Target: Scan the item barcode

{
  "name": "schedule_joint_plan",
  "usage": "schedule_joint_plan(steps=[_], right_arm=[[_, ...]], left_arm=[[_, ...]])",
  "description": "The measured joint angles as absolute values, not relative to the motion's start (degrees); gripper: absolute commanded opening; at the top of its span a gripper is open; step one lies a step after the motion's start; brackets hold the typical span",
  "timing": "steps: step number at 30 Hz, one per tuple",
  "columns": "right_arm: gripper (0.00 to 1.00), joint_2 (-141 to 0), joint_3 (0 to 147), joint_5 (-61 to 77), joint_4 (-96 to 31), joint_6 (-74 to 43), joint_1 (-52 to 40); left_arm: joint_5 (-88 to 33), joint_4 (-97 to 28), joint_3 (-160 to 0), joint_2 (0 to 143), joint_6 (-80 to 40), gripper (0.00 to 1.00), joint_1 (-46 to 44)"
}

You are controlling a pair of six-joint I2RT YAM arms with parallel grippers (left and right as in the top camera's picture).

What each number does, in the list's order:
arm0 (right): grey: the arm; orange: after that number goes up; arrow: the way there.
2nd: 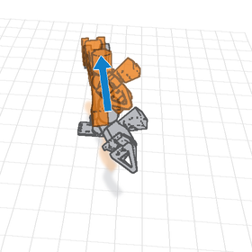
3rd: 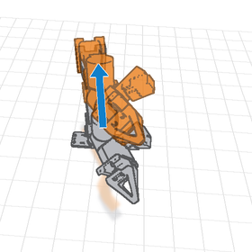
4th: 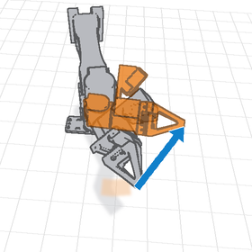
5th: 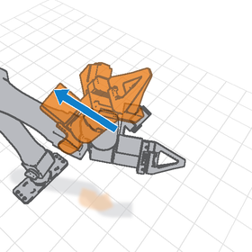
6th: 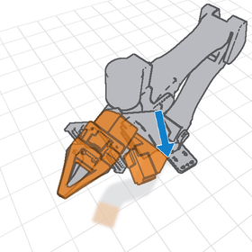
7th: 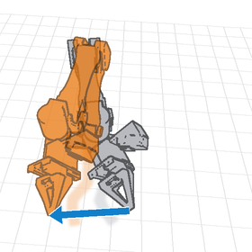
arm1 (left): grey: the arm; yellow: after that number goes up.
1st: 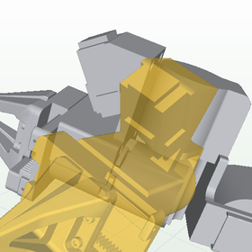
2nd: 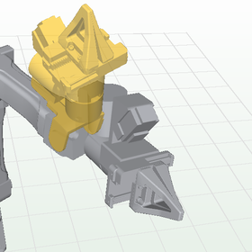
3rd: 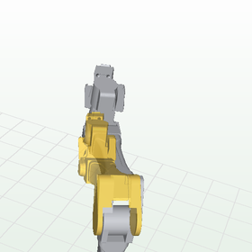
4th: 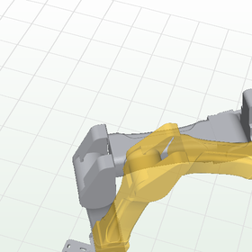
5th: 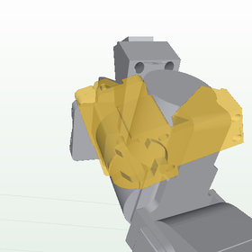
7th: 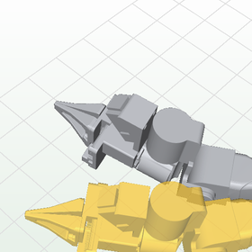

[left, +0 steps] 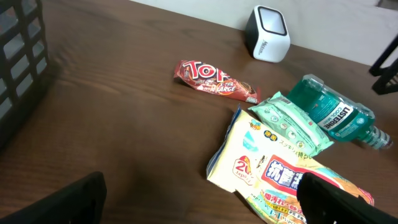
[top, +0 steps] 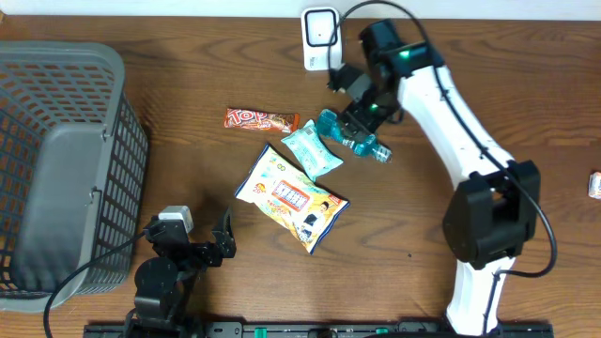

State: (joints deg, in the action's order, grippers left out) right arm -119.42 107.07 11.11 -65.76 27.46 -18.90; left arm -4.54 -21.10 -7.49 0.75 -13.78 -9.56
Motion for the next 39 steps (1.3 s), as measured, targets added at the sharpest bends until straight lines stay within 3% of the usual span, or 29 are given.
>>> schedule_joint_plan(steps=[11, 16, 20, 22, 23, 25, 31, 35, 39], right_arm=[[0.84, -119.6, 94.0, 15.5, -58.2, 29.2, -14.0], [0.71, -119.6, 91.2, 16.8, -53.0, 30.2, -15.2], [0.70, -119.6, 86.0, 16.1, -47.2, 30.4, -15.3], [0.59, -119.6, 83.8, 15.2, -44.6, 30.5, -15.3], [0.47, -119.6, 82.7, 14.9, -43.1, 30.4, -15.3], [0.33, -119.5, 81.4, 14.4, -40.9, 30.6, -15.3], [0.24, -119.2, 79.8, 14.6, -37.5, 30.8, -15.3], [0.01, -119.2, 79.5, 14.8, -35.4, 30.8, -15.3], [0.01, -119.6, 79.4, 15.0, -33.2, 30.8, -15.3]], left_arm=[[-4.5, -21.1, -7.5, 0.8, -13.8, 0.98, -9.6], [-4.5, -21.1, -7.5, 0.8, -13.8, 0.98, -9.6], [-4.5, -21.1, -7.5, 0.8, -13.8, 0.98, -9.6], [-4.5, -21.1, -7.5, 0.8, -13.8, 0.98, -9.6], [-4.5, -21.1, -7.5, 0.8, -13.8, 0.98, -9.6], [-4.5, -21.1, -7.5, 0.8, -13.8, 0.98, -9.6], [-4.5, -21.1, -7.5, 0.8, -13.8, 0.98, -9.6], [-4.5, -21.1, -7.5, 0.8, -13.8, 0.98, -9.6], [-4.5, -21.1, -7.5, 0.8, -13.8, 0.98, -9.6]])
